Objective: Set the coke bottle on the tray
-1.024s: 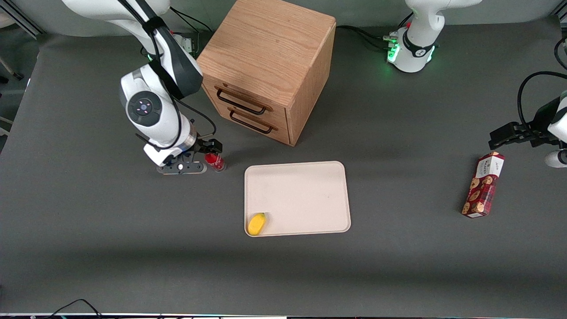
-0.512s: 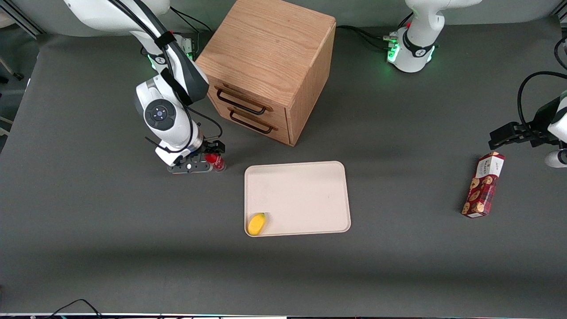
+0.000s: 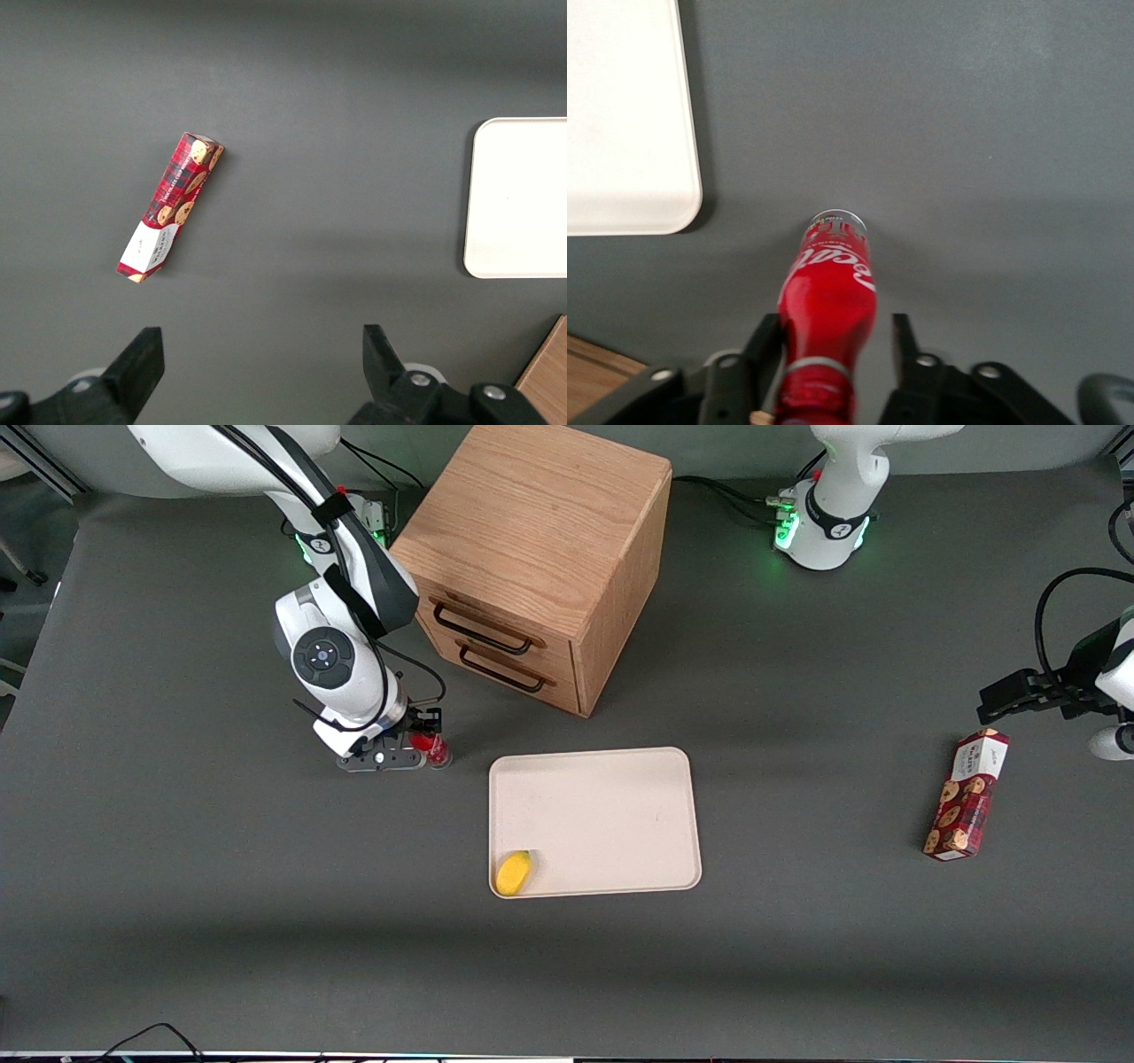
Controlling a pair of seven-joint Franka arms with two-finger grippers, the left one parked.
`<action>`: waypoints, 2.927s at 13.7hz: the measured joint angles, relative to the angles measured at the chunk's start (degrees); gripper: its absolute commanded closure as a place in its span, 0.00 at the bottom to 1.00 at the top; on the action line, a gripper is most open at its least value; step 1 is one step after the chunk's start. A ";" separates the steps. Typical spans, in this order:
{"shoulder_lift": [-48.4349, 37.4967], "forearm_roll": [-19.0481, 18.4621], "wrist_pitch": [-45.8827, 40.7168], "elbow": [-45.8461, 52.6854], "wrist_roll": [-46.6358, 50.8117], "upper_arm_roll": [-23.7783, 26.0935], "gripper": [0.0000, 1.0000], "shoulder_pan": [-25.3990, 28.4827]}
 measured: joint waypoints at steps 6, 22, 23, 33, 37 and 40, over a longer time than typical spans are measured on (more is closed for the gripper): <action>0.05 0.01 -0.22 1.21 1.32 -0.09 1.00 -0.16; 12.33 -0.46 -36.68 52.72 18.86 0.20 1.00 9.45; 16.00 -0.88 -35.87 55.35 20.61 0.20 1.00 11.02; 37.12 -6.14 -27.07 61.68 20.05 -0.06 1.00 14.92; 37.68 -6.49 -27.11 61.64 19.48 -0.05 0.00 14.98; 37.29 -6.57 -27.15 61.58 18.81 -0.04 0.00 15.05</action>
